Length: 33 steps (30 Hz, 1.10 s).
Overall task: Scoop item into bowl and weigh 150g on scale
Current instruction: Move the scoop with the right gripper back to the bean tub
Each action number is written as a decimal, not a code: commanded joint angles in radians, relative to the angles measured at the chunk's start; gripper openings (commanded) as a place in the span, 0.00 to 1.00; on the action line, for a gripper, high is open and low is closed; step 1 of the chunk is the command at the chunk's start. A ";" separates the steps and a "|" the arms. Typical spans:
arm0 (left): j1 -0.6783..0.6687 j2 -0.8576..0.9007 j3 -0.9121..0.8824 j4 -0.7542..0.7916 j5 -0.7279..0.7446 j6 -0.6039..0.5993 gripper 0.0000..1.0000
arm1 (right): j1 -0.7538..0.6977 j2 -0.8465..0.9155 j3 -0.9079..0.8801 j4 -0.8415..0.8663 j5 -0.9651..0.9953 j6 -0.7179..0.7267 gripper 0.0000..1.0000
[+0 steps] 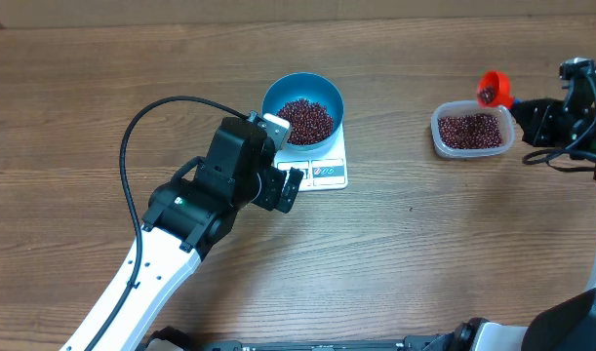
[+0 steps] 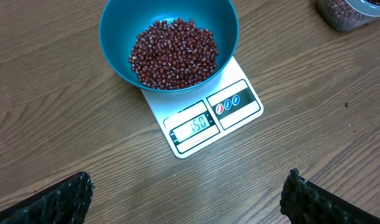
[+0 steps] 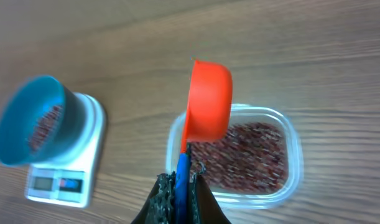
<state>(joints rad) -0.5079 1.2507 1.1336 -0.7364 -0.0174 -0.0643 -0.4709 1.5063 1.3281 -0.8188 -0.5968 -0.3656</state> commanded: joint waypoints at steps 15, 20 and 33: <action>0.004 0.004 -0.008 0.000 0.014 0.005 1.00 | 0.269 -0.041 0.015 -0.054 0.628 -0.212 0.03; 0.004 0.004 -0.008 0.000 0.014 0.005 0.99 | 0.327 -0.041 0.015 -0.047 0.743 -0.211 0.04; 0.004 0.004 -0.008 0.000 0.014 0.005 1.00 | 0.283 -0.014 0.014 -0.049 0.417 0.327 0.04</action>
<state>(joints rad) -0.5079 1.2507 1.1336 -0.7364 -0.0174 -0.0643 -0.1726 1.4960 1.3281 -0.8619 -0.0471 -0.2398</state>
